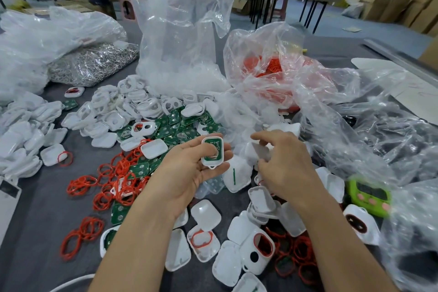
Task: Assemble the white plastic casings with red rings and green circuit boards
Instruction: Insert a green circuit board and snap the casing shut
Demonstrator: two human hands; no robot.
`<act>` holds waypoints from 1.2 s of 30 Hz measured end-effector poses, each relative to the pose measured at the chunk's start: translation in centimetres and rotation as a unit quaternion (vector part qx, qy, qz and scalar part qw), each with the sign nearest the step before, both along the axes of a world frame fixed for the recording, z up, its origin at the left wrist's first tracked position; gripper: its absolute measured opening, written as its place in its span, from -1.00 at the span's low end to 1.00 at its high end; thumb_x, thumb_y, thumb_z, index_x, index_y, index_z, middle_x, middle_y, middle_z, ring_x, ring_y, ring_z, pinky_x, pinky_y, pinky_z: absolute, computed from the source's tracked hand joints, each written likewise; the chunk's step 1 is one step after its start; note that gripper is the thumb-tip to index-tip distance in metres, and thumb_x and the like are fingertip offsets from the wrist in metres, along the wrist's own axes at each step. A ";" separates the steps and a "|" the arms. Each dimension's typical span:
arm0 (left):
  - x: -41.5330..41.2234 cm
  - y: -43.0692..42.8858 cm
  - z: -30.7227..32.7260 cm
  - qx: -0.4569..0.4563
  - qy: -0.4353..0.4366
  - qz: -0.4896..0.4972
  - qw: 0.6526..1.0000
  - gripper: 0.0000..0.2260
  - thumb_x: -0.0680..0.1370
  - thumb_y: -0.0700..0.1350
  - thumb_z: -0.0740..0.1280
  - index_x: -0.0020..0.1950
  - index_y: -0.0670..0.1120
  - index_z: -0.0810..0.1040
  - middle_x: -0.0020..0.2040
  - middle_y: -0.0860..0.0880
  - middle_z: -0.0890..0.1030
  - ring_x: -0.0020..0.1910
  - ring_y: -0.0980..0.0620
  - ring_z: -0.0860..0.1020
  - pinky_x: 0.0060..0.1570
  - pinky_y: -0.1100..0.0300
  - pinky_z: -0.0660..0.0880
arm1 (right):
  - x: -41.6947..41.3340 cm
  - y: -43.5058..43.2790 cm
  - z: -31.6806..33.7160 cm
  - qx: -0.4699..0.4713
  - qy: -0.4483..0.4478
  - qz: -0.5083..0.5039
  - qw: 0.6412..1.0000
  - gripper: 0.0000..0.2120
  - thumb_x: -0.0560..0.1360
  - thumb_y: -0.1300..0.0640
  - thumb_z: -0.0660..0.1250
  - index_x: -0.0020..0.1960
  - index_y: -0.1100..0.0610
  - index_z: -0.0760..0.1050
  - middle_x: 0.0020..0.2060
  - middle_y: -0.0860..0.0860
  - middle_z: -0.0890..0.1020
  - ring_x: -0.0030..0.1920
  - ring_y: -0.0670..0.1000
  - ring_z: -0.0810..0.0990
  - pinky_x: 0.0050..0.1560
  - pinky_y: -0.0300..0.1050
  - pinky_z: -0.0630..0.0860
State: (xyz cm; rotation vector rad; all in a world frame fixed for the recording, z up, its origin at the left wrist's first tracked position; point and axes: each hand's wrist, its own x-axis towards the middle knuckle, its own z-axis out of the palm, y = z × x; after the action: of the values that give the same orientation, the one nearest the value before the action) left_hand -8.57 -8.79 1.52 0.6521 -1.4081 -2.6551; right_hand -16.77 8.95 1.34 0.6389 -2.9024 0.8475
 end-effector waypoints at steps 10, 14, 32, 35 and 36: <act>-0.4 0.4 -0.4 -0.032 -0.006 -0.018 0.999 -0.75 0.60 -0.39 0.26 0.14 -0.19 0.68 0.04 -0.20 0.74 -0.03 -0.06 0.74 -0.22 0.18 0.65 | 0.2 1.3 0.9 -0.460 -0.294 0.075 0.834 -0.50 0.43 0.46 0.44 0.22 0.00 0.69 -0.07 0.01 0.65 -0.05 0.01 0.66 0.04 -0.17 0.64; -0.4 0.4 -0.5 -0.039 -0.011 -0.018 0.999 -0.76 0.59 -0.38 0.27 0.11 -0.20 0.69 0.02 -0.23 0.74 -0.01 -0.10 0.74 -0.22 0.15 0.66 | 0.2 2.2 1.3 -0.619 -0.556 0.171 0.528 -0.35 0.30 0.34 0.60 0.38 0.21 0.58 0.03 0.15 0.63 0.06 0.12 0.63 0.13 -0.08 0.65; -0.2 0.7 -0.1 -0.036 -0.009 -0.032 0.999 -0.76 0.61 -0.36 0.25 0.14 -0.22 0.68 0.03 -0.24 0.73 0.03 -0.14 0.73 -0.18 0.12 0.67 | 0.3 1.6 1.7 -0.641 -0.575 0.087 0.500 -0.61 0.49 0.17 0.34 0.23 0.35 0.64 0.00 0.24 0.67 -0.17 0.06 0.73 -0.16 -0.17 0.70; -0.2 0.7 -0.1 -0.038 -0.006 -0.033 0.999 -0.76 0.60 -0.36 0.25 0.13 -0.21 0.68 0.03 -0.24 0.73 0.03 -0.13 0.73 -0.19 0.14 0.66 | 0.3 1.7 1.5 -0.635 -0.561 0.098 0.522 -0.65 0.48 0.21 0.38 0.22 0.30 0.66 0.02 0.23 0.67 -0.14 0.08 0.73 -0.10 -0.15 0.70; -0.2 0.7 -0.2 -0.037 -0.006 -0.034 0.999 -0.76 0.60 -0.36 0.26 0.13 -0.21 0.69 0.03 -0.24 0.73 0.03 -0.13 0.73 -0.18 0.14 0.66 | 0.4 1.6 1.4 -0.625 -0.544 0.105 0.551 -0.65 0.44 0.25 0.43 0.22 0.26 0.67 0.02 0.22 0.67 -0.11 0.09 0.72 -0.06 -0.13 0.70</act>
State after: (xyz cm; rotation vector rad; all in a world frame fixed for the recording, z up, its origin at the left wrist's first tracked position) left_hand -8.75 -8.08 1.36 0.6260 -1.5511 -2.6378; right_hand -16.42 10.59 2.73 0.2042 -1.4560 3.6727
